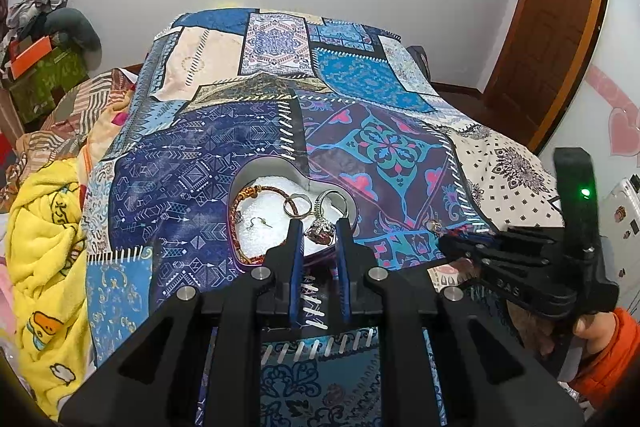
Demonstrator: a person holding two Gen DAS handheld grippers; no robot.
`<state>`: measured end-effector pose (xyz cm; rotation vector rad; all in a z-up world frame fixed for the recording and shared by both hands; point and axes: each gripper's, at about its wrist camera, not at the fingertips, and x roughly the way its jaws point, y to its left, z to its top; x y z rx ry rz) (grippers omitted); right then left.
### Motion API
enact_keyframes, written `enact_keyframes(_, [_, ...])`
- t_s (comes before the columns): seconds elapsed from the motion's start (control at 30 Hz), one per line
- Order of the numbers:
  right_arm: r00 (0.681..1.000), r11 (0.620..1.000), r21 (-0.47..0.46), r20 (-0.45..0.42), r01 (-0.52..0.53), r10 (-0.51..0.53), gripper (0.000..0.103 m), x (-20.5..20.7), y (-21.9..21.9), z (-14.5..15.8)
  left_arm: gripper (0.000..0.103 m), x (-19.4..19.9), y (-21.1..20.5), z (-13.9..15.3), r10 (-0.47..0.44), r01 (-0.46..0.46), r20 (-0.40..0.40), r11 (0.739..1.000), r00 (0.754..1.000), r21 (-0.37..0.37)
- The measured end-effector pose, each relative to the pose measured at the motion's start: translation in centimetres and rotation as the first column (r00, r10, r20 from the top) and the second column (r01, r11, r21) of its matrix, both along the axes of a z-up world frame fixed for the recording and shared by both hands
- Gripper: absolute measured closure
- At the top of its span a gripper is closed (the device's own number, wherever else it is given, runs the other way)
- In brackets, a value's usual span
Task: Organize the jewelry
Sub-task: 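Grasp the red cord bracelet with the right tool while the left tool holds the gem ring, then lower the bracelet into the heart tin with the right tool while the left tool releases the ring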
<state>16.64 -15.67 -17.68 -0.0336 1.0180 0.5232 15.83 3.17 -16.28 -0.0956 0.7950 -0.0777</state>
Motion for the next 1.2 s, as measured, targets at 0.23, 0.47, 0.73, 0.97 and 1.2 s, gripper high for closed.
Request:
enact_keyframes(0.23, [0.999, 0.999, 0.052, 0.039, 0.003, -0.005, 0.096, -1.1, -0.2, 2.8, 0.089, -0.5, 0.2, 0.9, 0.009, -0.009, 0.021, 1.0, 1.0, 0.0])
enact_keyframes(0.47, [0.991, 0.993, 0.113, 0.137, -0.024, 0.009, 0.096, -1.1, 0.3, 7.2, 0.089, -1.0, 1.0, 2.1, 0.026, -0.026, 0.052, 1.0, 0.998, 0.002])
enact_keyframes(0.73, [0.976, 0.982, 0.175, 0.216, -0.069, 0.03, 0.096, -0.4, 2.4, 10.7, 0.089, -1.2, 2.4, 3.1, 0.049, -0.05, 0.082, 0.999, 0.995, 0.013])
enact_keyframes(0.97, [0.971, 0.968, 0.206, 0.216, -0.143, 0.097, 0.096, 0.1, 6.1, 10.6, 0.089, -0.7, 3.5, 3.2, 0.046, -0.048, 0.086, 0.999, 0.995, 0.022])
enact_keyframes(1.2, [0.973, 0.962, 0.191, 0.156, -0.196, 0.168, 0.096, 1.1, 9.8, 8.3, 0.089, 0.6, 3.6, 1.4, 0.034, -0.034, 0.047, 0.999, 0.998, 0.009])
